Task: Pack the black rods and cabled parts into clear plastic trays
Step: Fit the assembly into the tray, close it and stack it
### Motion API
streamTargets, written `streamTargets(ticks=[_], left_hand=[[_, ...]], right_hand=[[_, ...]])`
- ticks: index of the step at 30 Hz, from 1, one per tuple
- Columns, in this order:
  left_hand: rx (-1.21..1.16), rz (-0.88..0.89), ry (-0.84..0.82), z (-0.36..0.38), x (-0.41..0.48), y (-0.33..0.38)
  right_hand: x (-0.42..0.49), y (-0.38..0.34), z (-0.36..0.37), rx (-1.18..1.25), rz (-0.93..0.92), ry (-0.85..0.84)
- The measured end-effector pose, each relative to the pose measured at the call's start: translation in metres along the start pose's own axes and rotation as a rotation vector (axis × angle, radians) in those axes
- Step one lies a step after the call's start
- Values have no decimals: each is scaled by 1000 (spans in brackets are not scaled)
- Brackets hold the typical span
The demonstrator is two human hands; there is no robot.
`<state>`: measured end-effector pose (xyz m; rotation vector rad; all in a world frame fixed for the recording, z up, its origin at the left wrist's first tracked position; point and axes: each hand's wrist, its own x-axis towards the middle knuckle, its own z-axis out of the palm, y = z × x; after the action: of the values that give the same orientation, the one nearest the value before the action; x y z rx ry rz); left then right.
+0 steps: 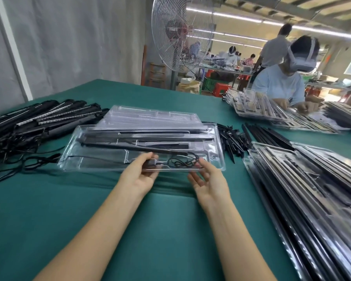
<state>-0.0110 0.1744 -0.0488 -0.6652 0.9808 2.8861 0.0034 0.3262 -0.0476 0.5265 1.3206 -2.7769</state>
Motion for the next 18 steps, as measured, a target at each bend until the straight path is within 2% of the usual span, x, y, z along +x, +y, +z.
streamTargets(ticks=[5, 10, 13, 18], left_hand=[[-24, 91, 51, -6, 4, 9], [-13, 135, 64, -8, 6, 9], [5, 184, 80, -11, 8, 12], [38, 219, 8, -11, 5, 11]], right_hand=[[-2, 4, 4, -140, -55, -81], [0, 0, -1, -309, -122, -94], [3, -8, -7, -261, -143, -71], [2, -23, -17, -275, -68, -141]])
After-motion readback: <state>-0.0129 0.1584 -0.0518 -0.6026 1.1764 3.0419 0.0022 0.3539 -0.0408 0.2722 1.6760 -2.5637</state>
